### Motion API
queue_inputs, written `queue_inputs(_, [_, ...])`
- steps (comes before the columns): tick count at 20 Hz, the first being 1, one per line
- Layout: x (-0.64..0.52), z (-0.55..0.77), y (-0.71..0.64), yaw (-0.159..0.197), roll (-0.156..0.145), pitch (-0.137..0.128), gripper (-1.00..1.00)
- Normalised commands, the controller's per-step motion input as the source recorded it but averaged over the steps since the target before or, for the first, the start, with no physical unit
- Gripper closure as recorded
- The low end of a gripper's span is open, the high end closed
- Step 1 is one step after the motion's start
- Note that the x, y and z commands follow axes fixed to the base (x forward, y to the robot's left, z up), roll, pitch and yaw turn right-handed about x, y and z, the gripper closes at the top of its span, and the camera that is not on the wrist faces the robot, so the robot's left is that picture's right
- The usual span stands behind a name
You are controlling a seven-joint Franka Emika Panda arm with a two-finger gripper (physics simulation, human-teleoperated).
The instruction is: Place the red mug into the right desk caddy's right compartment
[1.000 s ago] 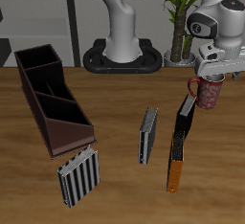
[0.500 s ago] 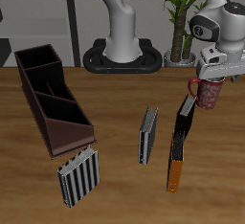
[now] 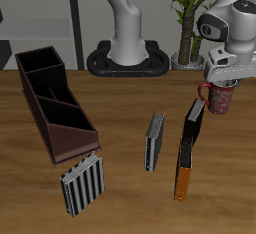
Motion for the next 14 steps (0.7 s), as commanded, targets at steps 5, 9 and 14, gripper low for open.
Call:
queue_inputs(5, [0.07,0.11,-0.15,0.025,-0.010,-0.015,1.00])
queue_inputs(9, [-0.07,0.30,-0.18,0.041,0.006,-0.054,1.00])
queue_inputs(14, [-0.11,0.26,-0.22,0.016,0.016,-0.041,1.00])
